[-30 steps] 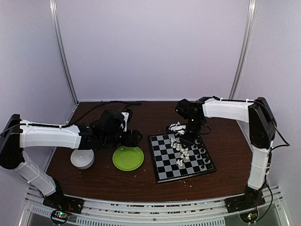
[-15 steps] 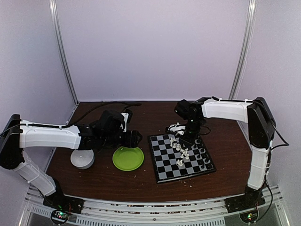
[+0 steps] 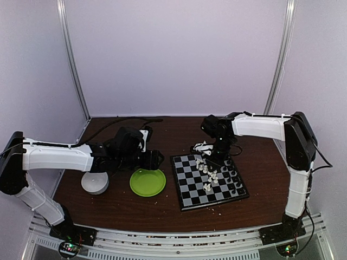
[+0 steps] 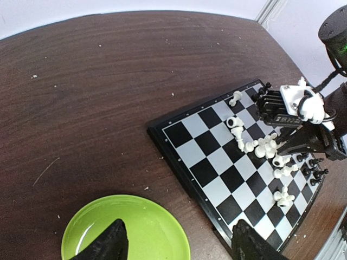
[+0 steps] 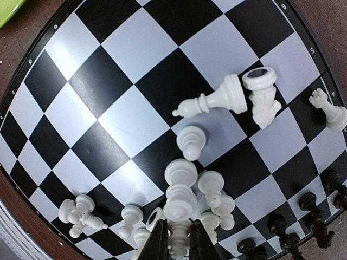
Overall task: Set up the chess pieces on the board
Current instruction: Pick up the queen from the chessboard, then place the queen at d1.
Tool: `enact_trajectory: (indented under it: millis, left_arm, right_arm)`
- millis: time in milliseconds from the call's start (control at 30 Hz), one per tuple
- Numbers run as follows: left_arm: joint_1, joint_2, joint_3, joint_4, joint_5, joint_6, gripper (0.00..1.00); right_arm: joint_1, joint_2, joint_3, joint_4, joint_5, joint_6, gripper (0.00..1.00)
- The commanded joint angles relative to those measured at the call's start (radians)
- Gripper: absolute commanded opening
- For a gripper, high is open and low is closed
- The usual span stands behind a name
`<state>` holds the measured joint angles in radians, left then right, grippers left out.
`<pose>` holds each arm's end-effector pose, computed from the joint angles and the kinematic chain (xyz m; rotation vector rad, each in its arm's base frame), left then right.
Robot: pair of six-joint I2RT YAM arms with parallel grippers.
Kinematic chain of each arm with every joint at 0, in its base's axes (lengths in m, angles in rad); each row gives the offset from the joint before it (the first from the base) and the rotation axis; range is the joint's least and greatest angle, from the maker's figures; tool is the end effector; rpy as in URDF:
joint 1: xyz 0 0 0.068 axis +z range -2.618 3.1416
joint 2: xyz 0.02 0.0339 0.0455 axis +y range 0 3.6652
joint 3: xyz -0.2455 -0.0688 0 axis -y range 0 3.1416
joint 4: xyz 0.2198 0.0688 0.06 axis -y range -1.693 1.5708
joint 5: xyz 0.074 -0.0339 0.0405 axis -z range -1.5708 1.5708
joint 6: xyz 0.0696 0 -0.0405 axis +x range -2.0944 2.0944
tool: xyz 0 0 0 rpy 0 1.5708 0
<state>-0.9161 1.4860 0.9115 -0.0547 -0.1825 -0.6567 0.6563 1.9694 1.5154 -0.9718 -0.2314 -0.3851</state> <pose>0.2119 -0.2553 0.2052 0.1888 2.2646 -0.6710 0.2752 0.2321 0.1570 -1.5178 2.5955 0.3757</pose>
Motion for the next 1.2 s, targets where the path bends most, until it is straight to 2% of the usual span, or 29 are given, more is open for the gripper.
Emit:
enact_trajectory:
  millis: [0, 233, 400, 567, 867, 1000, 1167]
  left_arm:
    - [0.003, -0.028, 0.015, 0.013, -0.009, 0.006, 0.67]
    - [0.003, -0.035, 0.007, 0.009, -0.015, 0.005, 0.67]
    - [0.003, -0.036, 0.026, -0.08, -0.101, -0.015, 0.67]
    - [0.005, -0.063, -0.002, -0.079, -0.132, -0.04, 0.67]
    - [0.005, -0.088, -0.028, -0.106, -0.191, -0.089, 0.67]
    - [0.023, -0.1, -0.026, -0.207, -0.26, -0.174, 0.68]
    - [0.046, -0.16, -0.105, -0.172, -0.257, -0.219, 0.68]
  right_arm:
    - [0.025, -0.051, 0.003, -0.007, -0.024, 0.014, 0.07]
    - [0.06, -0.053, 0.019, -0.02, -0.02, 0.016, 0.07]
    - [0.082, -0.053, 0.032, -0.025, -0.015, 0.018, 0.07]
    - [0.104, -0.04, 0.079, -0.053, -0.025, 0.001, 0.07]
    - [0.142, 0.063, 0.282, -0.133, -0.035, -0.01, 0.07]
    - [0.171, 0.13, 0.378, -0.169, -0.023, -0.017, 0.08]
    - [0.201, 0.218, 0.491, -0.208, -0.026, -0.021, 0.08]
